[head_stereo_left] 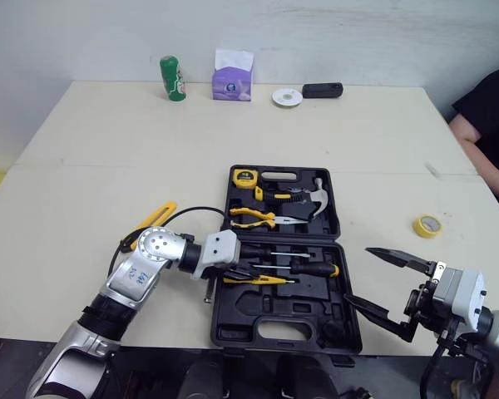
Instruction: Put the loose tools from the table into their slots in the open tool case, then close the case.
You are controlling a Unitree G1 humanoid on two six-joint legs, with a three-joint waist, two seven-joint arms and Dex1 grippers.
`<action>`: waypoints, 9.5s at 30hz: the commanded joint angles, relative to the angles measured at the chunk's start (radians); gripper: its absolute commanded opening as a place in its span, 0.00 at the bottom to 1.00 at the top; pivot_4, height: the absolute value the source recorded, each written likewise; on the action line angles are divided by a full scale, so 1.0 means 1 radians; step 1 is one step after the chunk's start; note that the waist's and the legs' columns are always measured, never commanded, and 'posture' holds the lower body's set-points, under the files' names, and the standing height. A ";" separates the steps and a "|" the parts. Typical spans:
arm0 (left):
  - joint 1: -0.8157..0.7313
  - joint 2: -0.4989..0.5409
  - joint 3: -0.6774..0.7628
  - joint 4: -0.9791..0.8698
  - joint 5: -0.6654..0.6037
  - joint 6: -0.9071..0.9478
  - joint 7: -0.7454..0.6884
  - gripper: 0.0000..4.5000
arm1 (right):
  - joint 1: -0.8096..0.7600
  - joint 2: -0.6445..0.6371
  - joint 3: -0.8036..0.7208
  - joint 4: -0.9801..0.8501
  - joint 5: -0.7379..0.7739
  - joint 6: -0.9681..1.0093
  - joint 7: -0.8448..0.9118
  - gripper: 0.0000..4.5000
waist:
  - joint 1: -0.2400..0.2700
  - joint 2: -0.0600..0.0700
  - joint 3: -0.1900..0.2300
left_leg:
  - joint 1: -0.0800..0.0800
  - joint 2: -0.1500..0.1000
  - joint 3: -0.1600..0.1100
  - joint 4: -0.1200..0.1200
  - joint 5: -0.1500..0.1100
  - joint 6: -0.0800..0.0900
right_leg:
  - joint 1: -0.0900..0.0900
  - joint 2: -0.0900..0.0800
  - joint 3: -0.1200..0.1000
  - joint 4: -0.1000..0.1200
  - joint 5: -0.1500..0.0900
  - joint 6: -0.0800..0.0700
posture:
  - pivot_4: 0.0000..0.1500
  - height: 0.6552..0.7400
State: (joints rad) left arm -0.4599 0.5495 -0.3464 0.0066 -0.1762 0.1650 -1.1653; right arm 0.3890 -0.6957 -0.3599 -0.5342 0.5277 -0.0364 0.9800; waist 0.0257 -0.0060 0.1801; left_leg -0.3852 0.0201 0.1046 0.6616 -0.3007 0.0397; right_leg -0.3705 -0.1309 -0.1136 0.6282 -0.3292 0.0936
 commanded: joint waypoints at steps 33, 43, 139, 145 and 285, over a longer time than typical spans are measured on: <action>0.570 0.372 1.158 0.675 -0.143 -0.381 0.440 0.99 | -0.023 -0.210 -0.653 1.230 -0.138 -0.545 -0.070 1.00 | -0.022 -0.002 0.002 | 0.001 0.000 0.003 -0.014 -0.004 -0.009 | -0.005 -0.001 0.000 -0.006 -0.001 -0.002 | 1.00 1.00; 0.633 0.345 1.167 0.627 -0.205 -0.347 0.415 0.99 | 0.098 -0.122 -0.622 1.202 -0.119 -0.598 -0.133 1.00 | -0.030 0.000 0.000 | 0.005 0.001 0.004 -0.016 -0.005 -0.010 | -0.005 -0.002 0.004 -0.006 0.000 -0.003 | 1.00 1.00; 0.052 0.341 0.416 -0.529 -0.442 0.722 0.186 0.27 | 0.092 -0.021 -0.297 0.017 0.167 0.035 0.176 1.00 | -0.003 -0.013 0.008 | 0.011 0.000 0.012 -0.026 0.008 -0.013 | -0.005 0.001 0.009 -0.003 -0.001 -0.004 | 1.00 1.00; -0.008 0.286 0.310 -0.616 -0.526 0.795 0.199 0.27 | 0.182 -0.022 -0.335 -0.048 0.183 0.058 0.178 1.00 | -0.002 -0.013 0.008 | 0.012 0.000 0.012 -0.025 0.009 -0.013 | -0.004 0.001 0.010 -0.002 -0.001 -0.004 | 1.00 1.00; 0.091 0.007 0.341 -0.067 -0.235 0.046 0.091 0.65 | 0.046 0.145 -0.436 0.450 0.006 -0.266 -0.065 1.00 | -0.005 0.005 -0.002 | 0.014 0.002 0.004 -0.015 -0.003 -0.004 | 0.009 0.002 0.002 -0.011 -0.001 -0.003 | 1.00 1.00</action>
State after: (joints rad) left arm -0.3800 0.5422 -0.0638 -0.0607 -0.3887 0.2119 -1.1065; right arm 0.4353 -0.5595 -0.7476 -0.1108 0.5341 -0.2605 0.9393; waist 0.0207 -0.0014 0.1782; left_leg -0.3717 0.0219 0.1088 0.6468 -0.3035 0.0357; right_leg -0.3617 -0.1291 -0.1117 0.6177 -0.3299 0.0906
